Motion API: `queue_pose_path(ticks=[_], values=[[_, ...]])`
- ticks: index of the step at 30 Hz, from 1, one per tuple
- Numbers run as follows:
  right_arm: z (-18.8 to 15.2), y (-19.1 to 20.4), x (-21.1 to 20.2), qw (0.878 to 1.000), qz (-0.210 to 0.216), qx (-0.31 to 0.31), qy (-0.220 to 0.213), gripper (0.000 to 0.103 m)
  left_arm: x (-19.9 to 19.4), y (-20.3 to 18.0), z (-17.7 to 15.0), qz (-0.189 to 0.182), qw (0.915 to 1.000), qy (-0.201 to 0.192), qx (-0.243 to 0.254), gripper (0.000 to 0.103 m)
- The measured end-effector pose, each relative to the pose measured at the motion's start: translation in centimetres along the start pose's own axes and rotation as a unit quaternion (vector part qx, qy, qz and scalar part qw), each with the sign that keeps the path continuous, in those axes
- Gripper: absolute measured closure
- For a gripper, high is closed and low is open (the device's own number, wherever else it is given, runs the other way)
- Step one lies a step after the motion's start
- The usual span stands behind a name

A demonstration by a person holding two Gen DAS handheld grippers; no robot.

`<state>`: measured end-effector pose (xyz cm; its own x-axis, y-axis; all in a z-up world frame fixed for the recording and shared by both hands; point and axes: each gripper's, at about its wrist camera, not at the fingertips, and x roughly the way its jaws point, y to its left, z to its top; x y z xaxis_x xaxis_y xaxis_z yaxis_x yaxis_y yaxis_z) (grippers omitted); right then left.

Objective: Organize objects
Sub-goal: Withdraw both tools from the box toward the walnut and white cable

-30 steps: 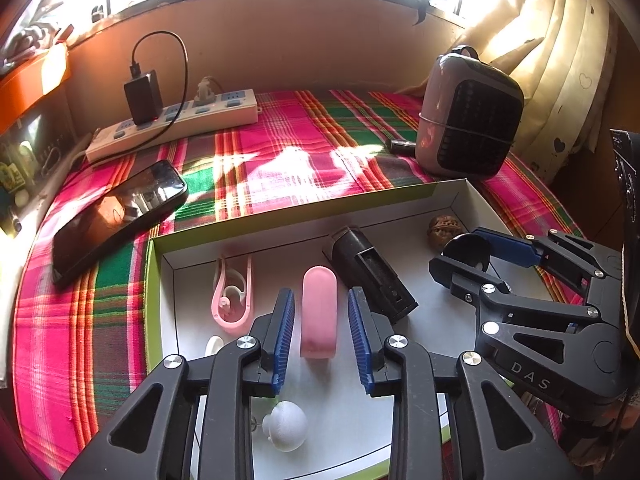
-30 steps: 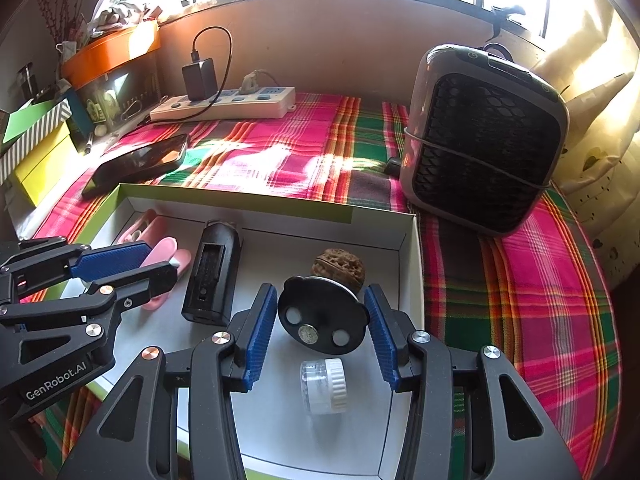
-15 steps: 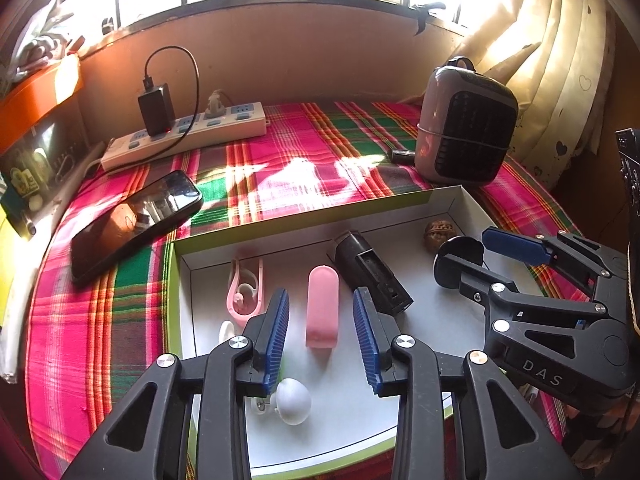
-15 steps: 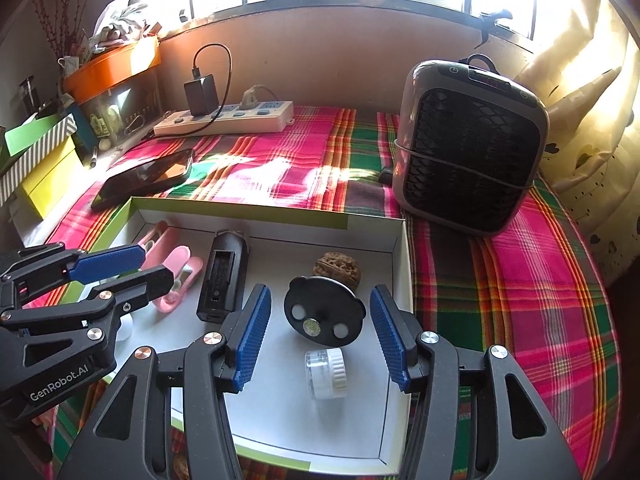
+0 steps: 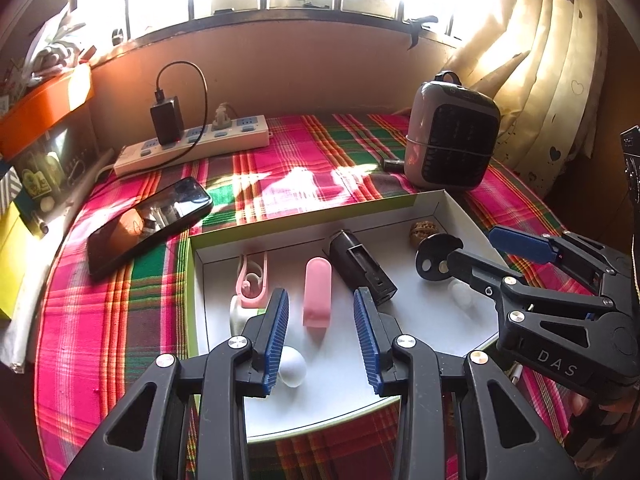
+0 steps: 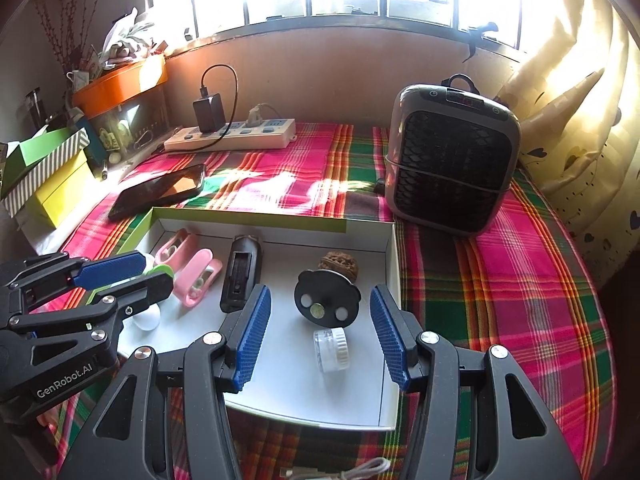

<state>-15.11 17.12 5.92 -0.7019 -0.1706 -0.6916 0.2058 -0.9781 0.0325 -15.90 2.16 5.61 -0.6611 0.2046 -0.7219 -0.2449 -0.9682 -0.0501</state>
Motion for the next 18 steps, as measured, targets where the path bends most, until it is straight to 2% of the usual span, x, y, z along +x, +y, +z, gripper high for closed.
queue_pose_path(ticks=[18], values=[[-3.0, -0.6, -4.3, 1.0, -0.003, 0.01, -0.014, 0.05, -4.3, -1.1, -2.7, -0.011, 0.9997, -0.016, -0.011, 0.071]])
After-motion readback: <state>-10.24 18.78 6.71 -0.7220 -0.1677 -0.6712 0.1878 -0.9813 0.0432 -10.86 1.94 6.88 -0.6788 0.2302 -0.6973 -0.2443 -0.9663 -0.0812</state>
